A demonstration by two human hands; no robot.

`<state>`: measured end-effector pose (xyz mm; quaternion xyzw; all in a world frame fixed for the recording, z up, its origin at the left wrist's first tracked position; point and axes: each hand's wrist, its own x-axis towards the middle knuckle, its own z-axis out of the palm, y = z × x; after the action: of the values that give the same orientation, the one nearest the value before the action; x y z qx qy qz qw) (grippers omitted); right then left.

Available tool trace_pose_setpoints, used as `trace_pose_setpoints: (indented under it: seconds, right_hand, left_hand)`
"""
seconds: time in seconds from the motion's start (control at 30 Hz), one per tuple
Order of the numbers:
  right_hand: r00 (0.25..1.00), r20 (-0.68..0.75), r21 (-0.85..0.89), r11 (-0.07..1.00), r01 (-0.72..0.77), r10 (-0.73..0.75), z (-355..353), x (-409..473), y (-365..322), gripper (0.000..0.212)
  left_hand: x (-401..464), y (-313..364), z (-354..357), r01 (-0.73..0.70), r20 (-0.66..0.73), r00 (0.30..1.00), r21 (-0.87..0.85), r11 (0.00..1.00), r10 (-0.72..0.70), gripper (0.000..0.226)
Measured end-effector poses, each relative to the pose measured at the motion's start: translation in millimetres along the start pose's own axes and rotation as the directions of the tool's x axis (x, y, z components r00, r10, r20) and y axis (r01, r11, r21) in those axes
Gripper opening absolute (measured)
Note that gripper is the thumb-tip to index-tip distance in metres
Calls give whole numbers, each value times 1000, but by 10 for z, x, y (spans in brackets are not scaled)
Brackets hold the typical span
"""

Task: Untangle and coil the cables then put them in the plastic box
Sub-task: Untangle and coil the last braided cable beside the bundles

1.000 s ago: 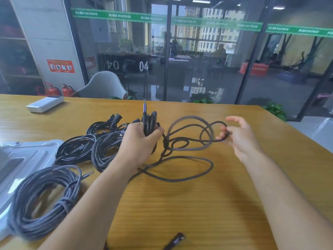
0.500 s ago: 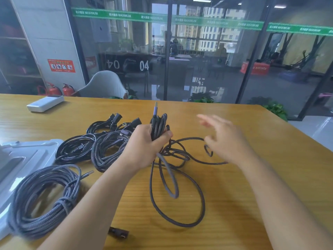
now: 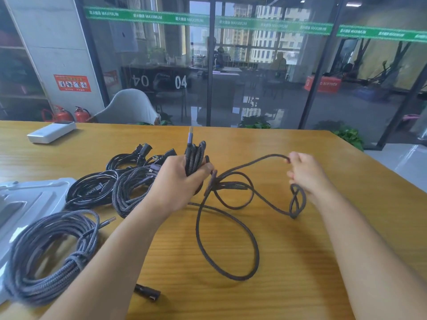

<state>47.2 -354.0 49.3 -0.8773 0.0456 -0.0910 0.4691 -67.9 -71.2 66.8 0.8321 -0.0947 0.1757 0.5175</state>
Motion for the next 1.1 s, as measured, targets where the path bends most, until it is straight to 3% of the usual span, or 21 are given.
trace_pose_setpoints:
  seconds: [0.1, 0.17, 0.23, 0.3, 0.37, 0.43, 0.5, 0.53, 0.6, 0.73, 0.83, 0.9, 0.97, 1.03, 1.1]
  right_hand:
    - [976, -198, -22, 995, -98, 91, -171, 149, 145, 48]
    - [959, -285, -225, 973, -52, -15, -185, 122, 139, 48]
    - [944, -277, -409, 911, 54, -181, -140, 32, 45, 40]
    - [900, -167, -529, 807, 263, -403, -51, -114, -84, 37]
    - [764, 28, -583, 611, 536, -644, 69, -267, -245, 76]
    - [573, 234, -440, 440, 783, -785, 250, -433, -370, 88]
    - [521, 413, -155, 506, 848, -747, 443, -597, -434, 71]
    - [523, 464, -19, 583, 812, -715, 501, -643, -443, 59]
    - [544, 495, 76, 657, 750, -678, 554, -652, -438, 36]
    - [597, 474, 46, 696, 717, -647, 523, -605, -387, 26]
    - [741, 415, -27, 807, 589, -528, 461, -489, -330, 23]
    - [916, 215, -26, 936, 352, -339, 403, -248, -182, 28]
    - [1000, 5, 190, 981, 27, -28, 266, 59, 59, 28]
    - [963, -85, 387, 899, -205, 256, 59, 290, 364, 22]
    - [902, -141, 471, 829, -301, 408, -153, 408, 602, 17]
  left_hand:
    - [-9, 19, 31, -10, 14, 1000, 6, 1000, 10, 44]
    - [-6, 10, 55, -26, 26, 999, 13, 1000, 26, 45]
    - [3, -17, 68, -30, 30, 999, 25, 999, 29, 45]
    - [5, -29, 73, -21, 32, 999, 28, 999, 20, 43]
    - [2, -28, 76, -11, 39, 999, 33, 999, 10, 41]
    - [-2, -26, 81, -13, 49, 999, 44, 999, 11, 42]
    - [-4, -23, 84, -17, 55, 998, 47, 999, 14, 45]
    - [1, -24, 77, -13, 52, 999, 45, 999, 11, 45]
    - [7, -25, 50, -14, 41, 999, 33, 999, 12, 44]
    - [-4, 11, 38, -30, 60, 998, 34, 999, 28, 43]
    - [-20, 35, 38, -2, 50, 999, 17, 1000, 1, 43]
    - [-21, 37, 21, 24, 19, 1000, 2, 1000, -24, 41]
    - [-18, 30, -16, 54, 5, 999, -37, 998, -53, 40]
    - [-7, 23, -59, 78, -2, 997, -80, 994, -78, 42]
    - [11, 11, -109, 88, -36, 995, -87, 992, -91, 45]
